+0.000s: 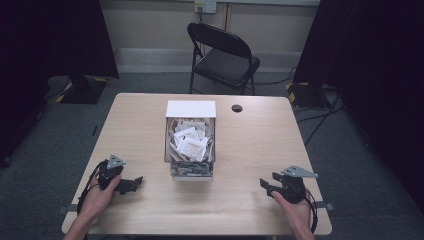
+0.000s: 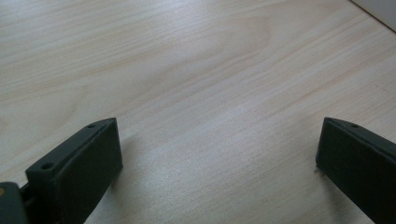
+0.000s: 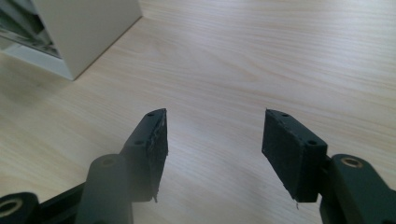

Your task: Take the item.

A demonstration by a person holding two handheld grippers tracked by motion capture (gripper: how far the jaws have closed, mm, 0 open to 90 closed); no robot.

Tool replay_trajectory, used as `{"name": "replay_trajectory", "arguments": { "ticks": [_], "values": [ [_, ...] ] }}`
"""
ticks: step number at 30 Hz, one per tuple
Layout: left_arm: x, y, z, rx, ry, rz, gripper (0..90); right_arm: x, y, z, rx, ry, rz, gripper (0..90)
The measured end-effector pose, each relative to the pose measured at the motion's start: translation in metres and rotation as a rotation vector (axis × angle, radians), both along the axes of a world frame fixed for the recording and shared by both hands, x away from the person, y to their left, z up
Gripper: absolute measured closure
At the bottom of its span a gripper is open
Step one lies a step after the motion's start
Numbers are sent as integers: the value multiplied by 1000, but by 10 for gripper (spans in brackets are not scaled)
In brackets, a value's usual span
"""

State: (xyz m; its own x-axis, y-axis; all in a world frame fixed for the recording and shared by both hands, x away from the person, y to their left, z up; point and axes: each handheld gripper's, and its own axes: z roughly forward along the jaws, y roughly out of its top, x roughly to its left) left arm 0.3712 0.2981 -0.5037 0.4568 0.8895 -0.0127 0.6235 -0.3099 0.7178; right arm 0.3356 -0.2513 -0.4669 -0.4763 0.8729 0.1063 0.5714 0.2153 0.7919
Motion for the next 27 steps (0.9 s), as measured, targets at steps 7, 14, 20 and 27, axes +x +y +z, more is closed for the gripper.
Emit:
{"name": "replay_trajectory", "arguments": {
  "ticks": [7,14,20,27],
  "values": [
    [0,0,0,-1,0,0,0,-3,13,8,14,-5,70,430],
    [0,0,0,-1,0,0,0,-8,27,15,30,-26,140,465],
    [0,0,0,-1,0,0,0,-13,43,19,35,-29,207,487],
    [0,0,0,-1,0,0,0,-17,65,22,34,-23,286,505]
  ]
}}
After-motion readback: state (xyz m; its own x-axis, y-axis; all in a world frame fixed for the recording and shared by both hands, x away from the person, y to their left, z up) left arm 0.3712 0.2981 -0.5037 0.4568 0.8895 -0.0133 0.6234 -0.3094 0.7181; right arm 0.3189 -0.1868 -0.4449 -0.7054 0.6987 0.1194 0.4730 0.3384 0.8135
